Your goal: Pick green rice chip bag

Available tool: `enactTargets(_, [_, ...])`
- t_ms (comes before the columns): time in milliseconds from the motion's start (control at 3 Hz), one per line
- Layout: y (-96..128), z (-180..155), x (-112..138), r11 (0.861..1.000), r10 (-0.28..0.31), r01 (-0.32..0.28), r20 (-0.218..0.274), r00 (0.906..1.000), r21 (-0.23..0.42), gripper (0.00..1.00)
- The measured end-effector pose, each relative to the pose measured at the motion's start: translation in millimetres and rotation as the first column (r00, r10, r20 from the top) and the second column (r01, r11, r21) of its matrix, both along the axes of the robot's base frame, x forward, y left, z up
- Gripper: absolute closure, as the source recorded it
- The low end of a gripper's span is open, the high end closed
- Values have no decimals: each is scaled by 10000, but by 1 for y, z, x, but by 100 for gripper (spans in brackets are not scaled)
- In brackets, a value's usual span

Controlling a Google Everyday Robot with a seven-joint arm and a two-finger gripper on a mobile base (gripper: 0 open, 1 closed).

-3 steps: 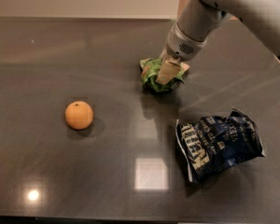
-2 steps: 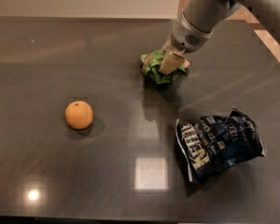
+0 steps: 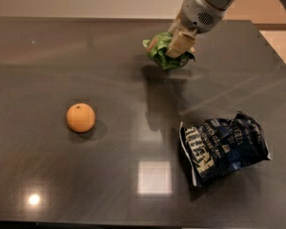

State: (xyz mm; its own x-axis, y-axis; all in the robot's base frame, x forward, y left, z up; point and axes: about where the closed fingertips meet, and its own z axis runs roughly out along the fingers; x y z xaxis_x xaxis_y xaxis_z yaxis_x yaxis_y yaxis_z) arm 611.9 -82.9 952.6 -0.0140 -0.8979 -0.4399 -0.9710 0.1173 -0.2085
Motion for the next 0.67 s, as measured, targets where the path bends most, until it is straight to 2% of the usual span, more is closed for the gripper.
enactTargets(667, [-6, 54, -5, 9976, 654, -636, 687, 9955, -282, 100])
